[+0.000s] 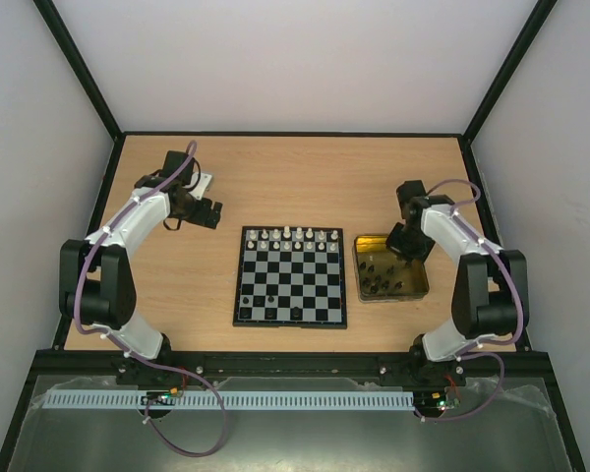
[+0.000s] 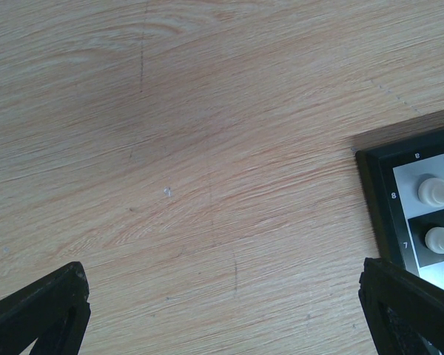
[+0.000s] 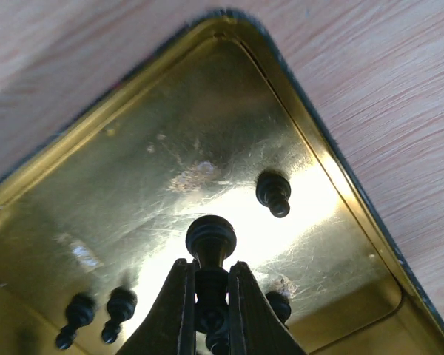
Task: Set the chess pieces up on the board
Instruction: Pick up the chess piece from the storage box, then place the chess piece on the chessboard.
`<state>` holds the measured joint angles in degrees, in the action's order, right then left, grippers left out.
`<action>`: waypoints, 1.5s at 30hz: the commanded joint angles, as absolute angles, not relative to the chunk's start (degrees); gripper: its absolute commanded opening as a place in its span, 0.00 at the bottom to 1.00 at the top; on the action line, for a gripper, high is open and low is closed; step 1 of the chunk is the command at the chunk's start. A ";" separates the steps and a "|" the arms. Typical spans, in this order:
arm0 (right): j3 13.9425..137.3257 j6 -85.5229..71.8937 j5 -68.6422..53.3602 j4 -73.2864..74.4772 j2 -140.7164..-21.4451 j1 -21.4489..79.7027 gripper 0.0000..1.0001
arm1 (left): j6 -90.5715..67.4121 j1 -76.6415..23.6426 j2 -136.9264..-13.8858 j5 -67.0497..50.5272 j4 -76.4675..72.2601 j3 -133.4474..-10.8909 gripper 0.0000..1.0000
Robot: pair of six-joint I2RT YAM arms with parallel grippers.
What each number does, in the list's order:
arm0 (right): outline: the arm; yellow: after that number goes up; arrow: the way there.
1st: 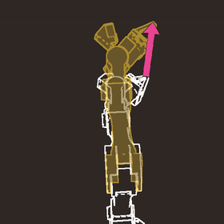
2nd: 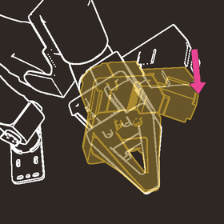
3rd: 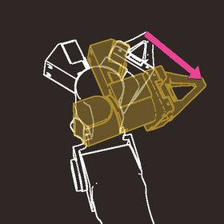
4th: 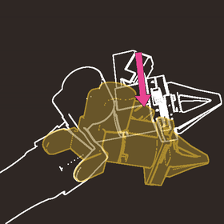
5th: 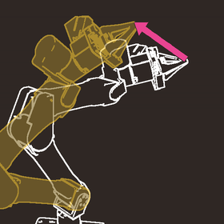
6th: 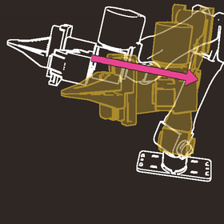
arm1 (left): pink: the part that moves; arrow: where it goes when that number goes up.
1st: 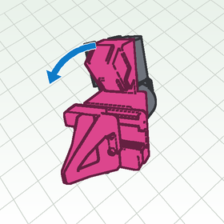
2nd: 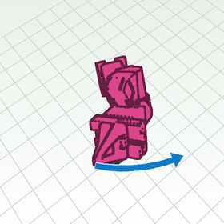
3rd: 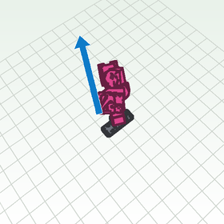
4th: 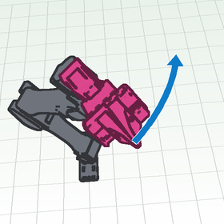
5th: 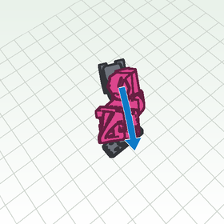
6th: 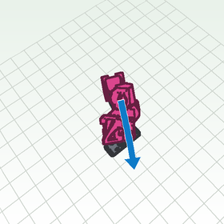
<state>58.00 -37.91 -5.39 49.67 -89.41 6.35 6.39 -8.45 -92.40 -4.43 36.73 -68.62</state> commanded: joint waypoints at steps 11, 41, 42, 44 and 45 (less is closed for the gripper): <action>74.36 -40.06 1.36 67.43 -79.44 19.75 0.02 | 6.42 -8.61 -92.07 -4.99 37.51 -70.71 0.99; 85.36 -45.51 -5.41 65.20 -101.89 68.00 0.02 | 6.42 -8.70 -88.81 -4.30 36.83 -68.56 0.99; 85.34 -45.31 -5.47 65.11 -102.41 68.41 0.02 | 6.43 -8.70 -88.71 -4.33 36.90 -68.47 0.99; 85.15 -45.11 -5.57 64.79 -103.11 68.92 0.02 | 6.42 -8.70 -88.61 -4.38 36.89 -68.34 0.99; 84.85 -44.98 -5.80 64.47 -103.40 69.09 0.02 | 6.42 -8.70 -88.40 -4.39 36.90 -68.24 0.99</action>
